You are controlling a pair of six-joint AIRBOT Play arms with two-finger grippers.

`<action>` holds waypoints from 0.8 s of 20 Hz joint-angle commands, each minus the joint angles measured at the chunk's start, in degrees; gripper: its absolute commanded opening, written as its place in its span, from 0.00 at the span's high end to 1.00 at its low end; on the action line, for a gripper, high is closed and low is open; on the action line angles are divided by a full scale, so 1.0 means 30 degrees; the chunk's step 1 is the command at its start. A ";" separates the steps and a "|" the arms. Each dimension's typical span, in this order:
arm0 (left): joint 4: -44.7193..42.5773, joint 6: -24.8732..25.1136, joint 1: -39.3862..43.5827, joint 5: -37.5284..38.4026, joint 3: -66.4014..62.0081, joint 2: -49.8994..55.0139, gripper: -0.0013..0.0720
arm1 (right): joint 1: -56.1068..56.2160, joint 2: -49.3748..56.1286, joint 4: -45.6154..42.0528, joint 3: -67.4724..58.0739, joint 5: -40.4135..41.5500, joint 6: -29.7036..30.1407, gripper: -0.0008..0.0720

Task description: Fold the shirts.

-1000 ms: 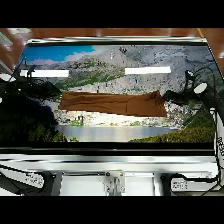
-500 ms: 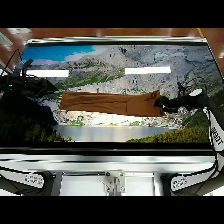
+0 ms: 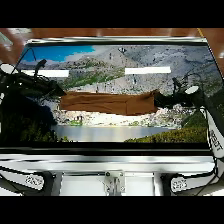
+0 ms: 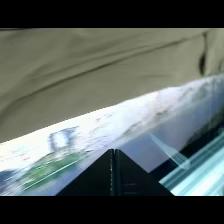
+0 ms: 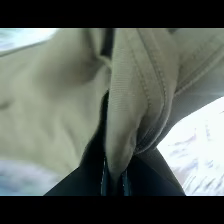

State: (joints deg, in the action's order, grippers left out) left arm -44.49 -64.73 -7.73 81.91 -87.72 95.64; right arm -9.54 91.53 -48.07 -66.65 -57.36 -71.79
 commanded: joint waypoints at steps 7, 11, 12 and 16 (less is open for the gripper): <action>0.2302 -0.0852 0.9326 -0.8065 0.0022 0.0372 0.92 | 0.0022 -0.9347 -0.0153 -0.0022 -0.4634 -0.2521 0.89; 0.2448 -0.2834 1.3187 -0.9173 0.0022 0.1880 0.92 | 0.0022 -1.2320 -0.1100 -0.0022 -0.5887 -0.3541 0.89; 0.2645 -0.3045 1.3967 -0.9187 0.0022 0.2353 0.92 | 0.0022 -1.2888 -0.1494 -0.0022 -0.6149 -0.3920 0.89; 0.6878 -0.3031 1.6655 -0.9959 0.0022 0.4619 0.92 | 0.0022 -1.4083 -0.2069 -0.0022 -0.7497 -0.4466 0.89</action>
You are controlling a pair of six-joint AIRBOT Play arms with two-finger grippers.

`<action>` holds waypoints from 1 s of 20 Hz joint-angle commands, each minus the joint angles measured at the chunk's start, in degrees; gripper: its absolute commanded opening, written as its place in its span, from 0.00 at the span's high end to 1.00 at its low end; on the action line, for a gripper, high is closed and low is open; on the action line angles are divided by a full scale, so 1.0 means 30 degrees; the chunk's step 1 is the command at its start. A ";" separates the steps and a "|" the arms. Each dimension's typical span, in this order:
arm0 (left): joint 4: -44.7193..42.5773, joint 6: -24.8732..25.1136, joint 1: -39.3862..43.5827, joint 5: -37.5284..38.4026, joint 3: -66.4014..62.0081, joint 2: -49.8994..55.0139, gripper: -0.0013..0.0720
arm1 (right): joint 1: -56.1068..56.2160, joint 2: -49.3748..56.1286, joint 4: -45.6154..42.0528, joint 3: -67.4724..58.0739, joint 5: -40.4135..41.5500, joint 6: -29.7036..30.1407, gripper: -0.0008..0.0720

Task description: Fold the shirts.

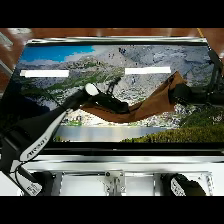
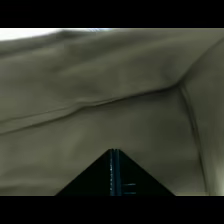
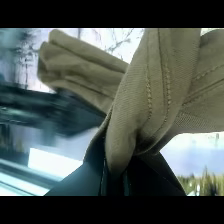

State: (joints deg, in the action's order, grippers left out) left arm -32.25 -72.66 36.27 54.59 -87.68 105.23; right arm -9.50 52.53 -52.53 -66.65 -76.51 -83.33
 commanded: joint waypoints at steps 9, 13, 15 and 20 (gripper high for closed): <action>0.2135 -0.0379 -0.3322 -0.0845 0.0000 -0.1494 0.93 | 0.1909 0.0007 -0.1829 0.0022 0.1370 -0.0874 0.89; 0.1887 -0.0379 -0.8816 -0.0466 0.0000 -0.6149 0.93 | 0.6375 0.3257 -0.1807 0.0022 0.6375 -0.1115 0.89; 0.1880 -0.0386 -1.1227 0.0444 0.0007 -0.8466 0.93 | 0.8670 0.5617 -0.1690 0.0022 0.8794 -0.1654 0.89; 0.1872 -0.0372 -1.4826 0.3577 0.0007 -1.3369 0.93 | 1.2976 1.1927 0.2674 0.0015 1.5591 -0.1705 0.89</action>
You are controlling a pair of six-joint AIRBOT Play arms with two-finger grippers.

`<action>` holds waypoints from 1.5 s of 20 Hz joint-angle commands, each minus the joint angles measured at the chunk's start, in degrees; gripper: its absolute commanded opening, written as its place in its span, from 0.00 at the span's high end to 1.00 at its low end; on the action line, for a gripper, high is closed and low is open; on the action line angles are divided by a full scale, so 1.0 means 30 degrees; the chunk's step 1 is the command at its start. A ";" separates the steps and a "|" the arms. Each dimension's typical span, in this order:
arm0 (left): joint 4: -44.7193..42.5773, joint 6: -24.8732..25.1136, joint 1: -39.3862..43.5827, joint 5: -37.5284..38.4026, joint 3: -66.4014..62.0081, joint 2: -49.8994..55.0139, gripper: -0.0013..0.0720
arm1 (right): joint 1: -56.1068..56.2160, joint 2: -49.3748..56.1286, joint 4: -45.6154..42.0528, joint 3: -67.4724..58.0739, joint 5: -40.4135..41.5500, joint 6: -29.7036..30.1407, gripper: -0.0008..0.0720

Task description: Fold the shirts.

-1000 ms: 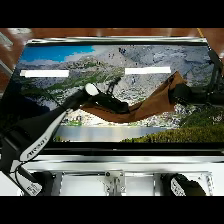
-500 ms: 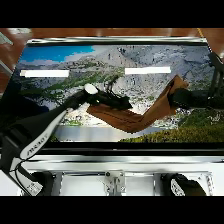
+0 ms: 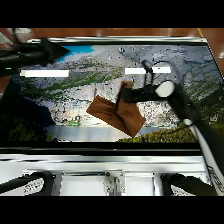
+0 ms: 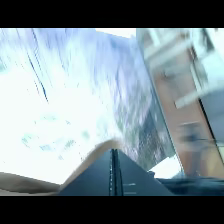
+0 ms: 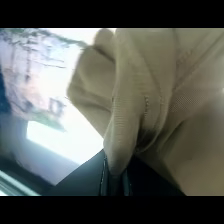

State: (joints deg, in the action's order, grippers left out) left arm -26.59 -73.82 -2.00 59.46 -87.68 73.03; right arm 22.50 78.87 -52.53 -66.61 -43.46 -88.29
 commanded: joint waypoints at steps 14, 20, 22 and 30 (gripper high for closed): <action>-0.1486 0.0007 -0.1705 0.3191 0.0794 -0.5399 0.93 | -0.2834 0.1100 -0.2725 -0.0073 -0.6098 0.0816 0.15; -0.3155 -0.0160 -0.1705 0.3337 0.1413 -0.5435 0.93 | -0.7708 -0.0051 -0.1596 0.5770 -0.9114 0.0211 0.11; -0.3155 -0.0255 -0.1705 0.3344 0.1413 -0.5442 0.93 | -0.7271 -0.0051 0.2222 0.7956 -0.5326 0.1698 0.11; -0.3147 -0.1151 -0.1654 0.3344 0.1413 -0.5450 0.93 | -0.3898 0.1916 0.8109 0.9012 0.1661 0.3279 0.12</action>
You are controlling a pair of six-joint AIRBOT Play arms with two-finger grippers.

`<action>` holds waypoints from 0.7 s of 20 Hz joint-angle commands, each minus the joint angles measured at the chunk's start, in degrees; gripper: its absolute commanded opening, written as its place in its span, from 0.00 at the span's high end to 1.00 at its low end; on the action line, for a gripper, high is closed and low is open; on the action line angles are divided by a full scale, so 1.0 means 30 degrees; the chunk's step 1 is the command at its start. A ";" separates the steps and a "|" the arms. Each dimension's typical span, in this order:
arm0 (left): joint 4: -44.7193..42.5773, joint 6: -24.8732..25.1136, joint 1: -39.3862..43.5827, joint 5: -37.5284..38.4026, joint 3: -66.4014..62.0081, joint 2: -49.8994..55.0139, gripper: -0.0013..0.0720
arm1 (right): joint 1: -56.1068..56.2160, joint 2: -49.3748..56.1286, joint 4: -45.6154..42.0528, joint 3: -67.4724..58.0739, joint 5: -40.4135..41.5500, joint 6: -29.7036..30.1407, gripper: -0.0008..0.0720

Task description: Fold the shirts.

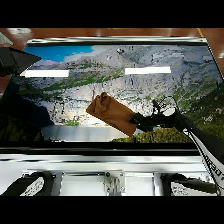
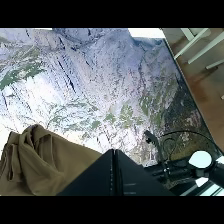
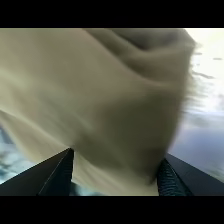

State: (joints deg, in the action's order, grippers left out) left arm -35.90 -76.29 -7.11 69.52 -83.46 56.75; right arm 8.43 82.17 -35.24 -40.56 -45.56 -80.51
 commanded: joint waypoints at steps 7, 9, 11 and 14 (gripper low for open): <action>-0.0058 -0.0328 0.2820 -0.0102 0.0007 -0.0007 0.93 | -0.3075 0.0102 0.2572 -0.3432 0.0816 0.5362 0.89; -0.0415 -0.1770 0.4357 -0.0648 0.0007 0.0029 0.93 | -0.5668 -0.0525 0.2331 -0.4830 0.0619 0.5355 0.89; -0.1989 -0.3512 0.6258 -0.1370 0.0007 0.0189 0.93 | -0.8830 -0.1027 0.1909 -0.5894 -0.0248 0.5180 0.89; -0.5238 -0.5894 0.9362 -0.2346 0.0007 0.0852 0.93 | -1.3894 -0.1341 0.0918 -0.6411 -0.2193 0.3883 0.89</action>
State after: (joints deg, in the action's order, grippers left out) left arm -43.31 -86.63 13.34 65.58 -83.46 58.00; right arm -20.95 79.33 -30.09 -57.28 -46.70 -66.78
